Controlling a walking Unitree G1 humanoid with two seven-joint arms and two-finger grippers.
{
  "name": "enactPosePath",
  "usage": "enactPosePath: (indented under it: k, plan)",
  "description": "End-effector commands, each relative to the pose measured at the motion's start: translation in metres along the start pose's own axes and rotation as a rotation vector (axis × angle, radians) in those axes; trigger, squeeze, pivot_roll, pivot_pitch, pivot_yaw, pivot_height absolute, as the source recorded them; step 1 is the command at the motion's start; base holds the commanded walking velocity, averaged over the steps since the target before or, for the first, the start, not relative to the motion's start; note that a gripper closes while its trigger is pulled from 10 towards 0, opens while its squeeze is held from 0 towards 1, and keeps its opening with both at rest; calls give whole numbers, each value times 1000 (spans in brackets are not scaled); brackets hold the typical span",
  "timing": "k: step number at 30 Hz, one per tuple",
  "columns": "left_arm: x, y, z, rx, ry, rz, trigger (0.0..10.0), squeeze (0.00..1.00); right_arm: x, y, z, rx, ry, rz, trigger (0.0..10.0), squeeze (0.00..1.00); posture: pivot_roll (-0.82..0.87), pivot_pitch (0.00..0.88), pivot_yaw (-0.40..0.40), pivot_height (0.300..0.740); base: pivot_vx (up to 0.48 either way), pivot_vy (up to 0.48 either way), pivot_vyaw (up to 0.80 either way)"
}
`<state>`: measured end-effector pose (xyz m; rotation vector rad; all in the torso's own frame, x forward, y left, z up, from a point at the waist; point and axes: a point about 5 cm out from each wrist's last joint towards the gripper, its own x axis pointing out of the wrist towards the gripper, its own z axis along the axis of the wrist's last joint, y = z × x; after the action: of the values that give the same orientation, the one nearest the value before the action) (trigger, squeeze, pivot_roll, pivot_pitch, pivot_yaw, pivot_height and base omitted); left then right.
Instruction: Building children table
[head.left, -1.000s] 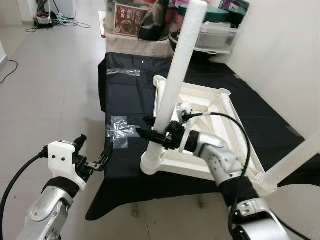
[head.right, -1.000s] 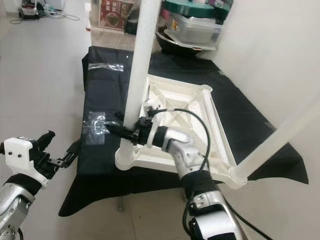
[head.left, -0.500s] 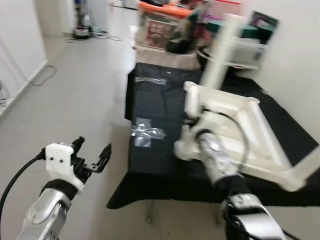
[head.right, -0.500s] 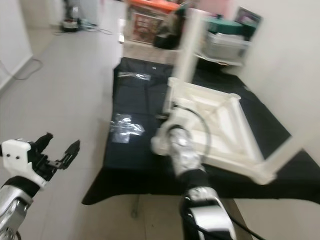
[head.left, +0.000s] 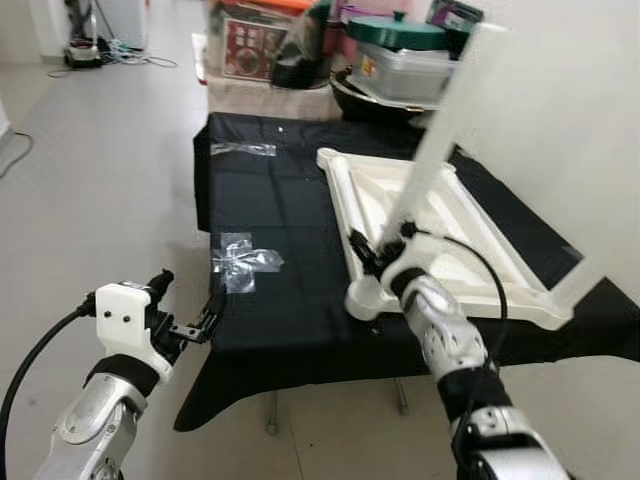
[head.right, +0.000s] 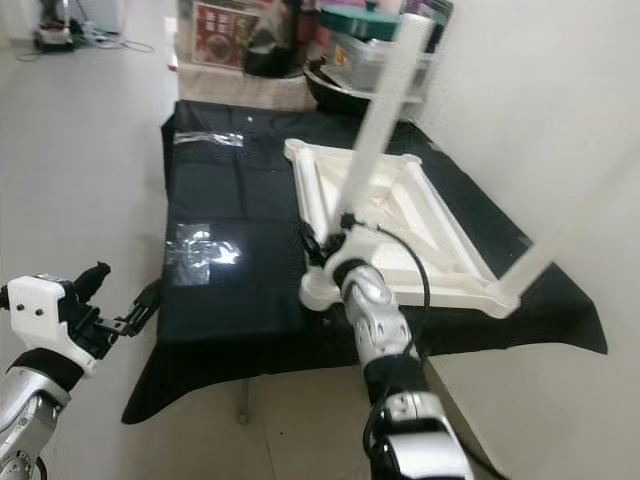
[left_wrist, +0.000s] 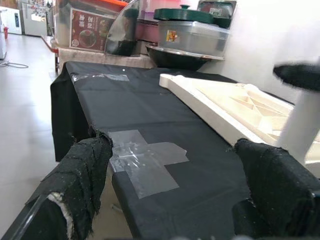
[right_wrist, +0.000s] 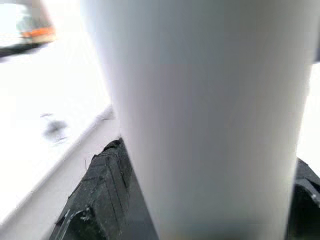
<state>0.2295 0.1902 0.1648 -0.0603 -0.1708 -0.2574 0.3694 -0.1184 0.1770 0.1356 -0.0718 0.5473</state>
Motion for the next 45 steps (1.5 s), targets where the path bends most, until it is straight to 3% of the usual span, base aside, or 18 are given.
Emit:
enactPosePath:
  k: [1,5,9,10,11,12,19,21,25,26,28,29,33,34,37,38,39,45]
  plan:
    - [0,-1,-4,-19,12,-6,10000,0,4,12,12,-9,-35,163,10000,0,153,0,-193,740,0,0,0]
    - [0,-1,-4,-19,11,-6,10000,0,-4,26,7,-29,30,460,10000,0,157,0,-196,740,0,0,0]
    - [0,-1,-4,-19,10,-5,10000,0,-9,33,-4,-40,72,560,10000,0,163,0,-200,740,0,0,0]
    - [-1,-1,-4,-18,11,-2,10000,0,-10,39,-16,-30,94,574,3098,0,176,0,-207,740,0,0,0]
    - [-1,-1,-4,-18,11,-2,10000,0,-10,39,-16,-30,94,574,3098,0,176,0,-207,740,0,0,0]
    - [-1,-1,-4,-17,11,2,10000,0,-7,40,-28,-36,107,487,0,0,182,0,-207,740,0,0,0]
    - [-3,-1,-4,-16,12,6,10000,0,-1,29,-43,-49,118,194,0,0,173,0,-195,740,0,0,0]
    - [-4,-1,-4,-19,16,0,10000,0,-15,-26,-56,-123,305,-481,0,0,159,0,-188,740,0,0,0]
    - [-3,0,-4,-19,16,-3,10000,0,-45,-56,-59,-180,393,-895,0,0,152,0,-180,740,0,0,0]
    - [-3,0,-4,-18,16,-2,10000,0,-50,-55,-57,-188,378,-930,941,0,153,0,-180,740,0,0,0]
    - [-3,0,-4,-17,16,0,10000,0,-50,-51,-55,-189,354,-914,941,0,153,0,-180,740,0,0,0]
    - [-3,0,-4,-18,16,0,10000,0,-43,-41,-55,-181,340,-836,10000,0,157,0,-182,740,0,0,0]
    - [-3,0,-5,-19,19,-2,10000,0,-30,-25,-51,-154,276,-699,10000,0,156,0,-181,740,0,0,0]
    - [-3,0,-5,-19,20,-3,10000,0,-23,-18,-46,-113,216,-639,10000,1000,156,0,-181,740,0,0,0]
    - [-3,-1,-6,-20,19,-1,10000,0,2,9,-24,0,69,-326,10000,1000,162,0,-190,740,0,0,0]
    - [-3,-1,-6,-21,18,0,10000,0,5,12,-18,-18,44,-283,10000,596,162,0,-190,740,0,0,0]
    - [-3,-1,-6,-21,18,0,10000,0,9,17,-12,9,28,-175,10000,0,163,0,-192,740,0,0,0]
    - [-3,-1,-6,-24,17,-3,10000,0,8,29,9,28,-34,136,10000,0,164,0,-193,740,0,0,0]
